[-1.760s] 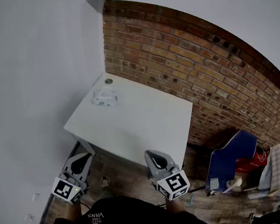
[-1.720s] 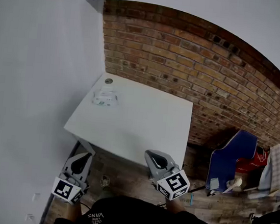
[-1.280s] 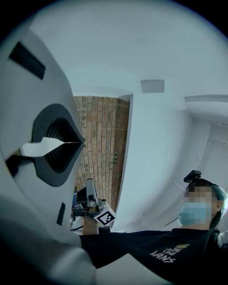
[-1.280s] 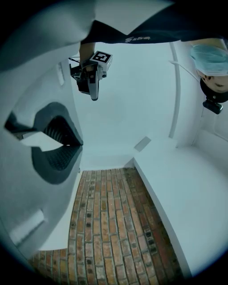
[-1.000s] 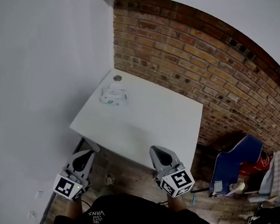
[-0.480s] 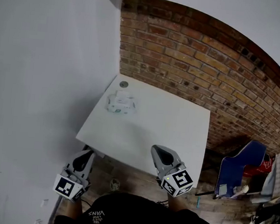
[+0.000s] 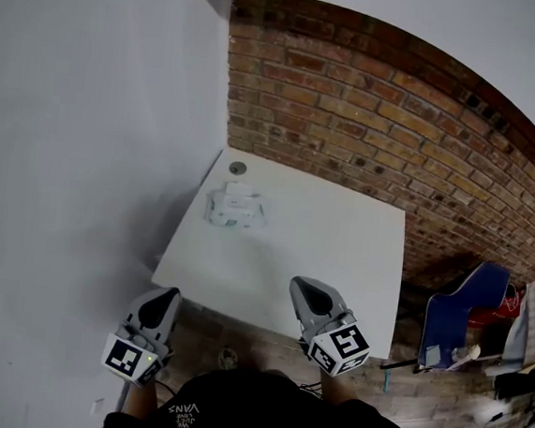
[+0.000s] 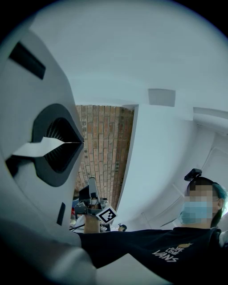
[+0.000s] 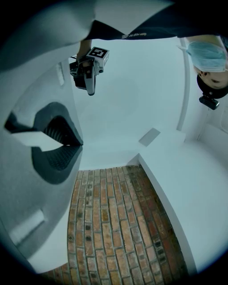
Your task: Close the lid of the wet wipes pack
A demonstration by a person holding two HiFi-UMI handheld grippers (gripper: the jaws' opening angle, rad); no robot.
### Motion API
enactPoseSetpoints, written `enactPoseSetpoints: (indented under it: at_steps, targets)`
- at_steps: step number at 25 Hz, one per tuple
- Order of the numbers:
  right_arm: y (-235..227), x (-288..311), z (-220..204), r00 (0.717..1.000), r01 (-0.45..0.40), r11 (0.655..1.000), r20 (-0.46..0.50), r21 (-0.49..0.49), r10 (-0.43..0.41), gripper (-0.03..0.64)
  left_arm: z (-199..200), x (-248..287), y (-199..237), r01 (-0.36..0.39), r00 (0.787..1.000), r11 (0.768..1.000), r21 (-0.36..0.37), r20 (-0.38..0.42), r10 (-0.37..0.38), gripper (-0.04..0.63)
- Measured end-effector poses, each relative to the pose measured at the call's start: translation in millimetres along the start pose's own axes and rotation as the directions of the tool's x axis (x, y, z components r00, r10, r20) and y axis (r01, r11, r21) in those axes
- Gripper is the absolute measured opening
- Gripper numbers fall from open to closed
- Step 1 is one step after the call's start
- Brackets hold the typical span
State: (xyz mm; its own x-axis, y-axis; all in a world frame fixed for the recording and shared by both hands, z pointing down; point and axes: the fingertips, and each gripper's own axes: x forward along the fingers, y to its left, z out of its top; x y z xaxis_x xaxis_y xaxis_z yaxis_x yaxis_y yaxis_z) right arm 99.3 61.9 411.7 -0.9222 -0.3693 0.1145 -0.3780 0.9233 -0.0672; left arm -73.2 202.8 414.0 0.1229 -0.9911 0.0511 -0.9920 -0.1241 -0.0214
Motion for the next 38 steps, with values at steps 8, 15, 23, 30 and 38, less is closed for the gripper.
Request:
enactPoseSetpoints:
  at_steps: [8,15,23,30,38]
  targets:
    - [-4,13,-6,1.0,0.017,1.0,-0.021,0.006,-0.016,-0.003,-8,13,9,0.029,0.999,0.998,-0.057,-0.011,-0.03,-0.002]
    - [-30,24,-2,0.999,0.003,1.0,-0.033,0.01,-0.002,-0.003,1,41,9,0.028,0.999,0.997,-0.077,0.032,-0.026,-0.002]
    - [-65,42,12,0.997,-0.059,0.998,-0.04,-0.008,0.059,-0.003,10,78,5,0.0,0.999,0.999,-0.055,0.045,0.002,-0.002]
    - [-92,48,7,0.992,-0.113,0.994,-0.047,-0.003,0.113,-0.003,6,101,-7,-0.051,0.998,0.996,-0.072,0.031,0.053,-0.002]
    - [-110,57,-3,0.987,-0.155,0.987,-0.046,0.032,0.157,-0.003,-2,120,-17,-0.089,0.996,0.992,-0.095,-0.006,0.089,-0.002]
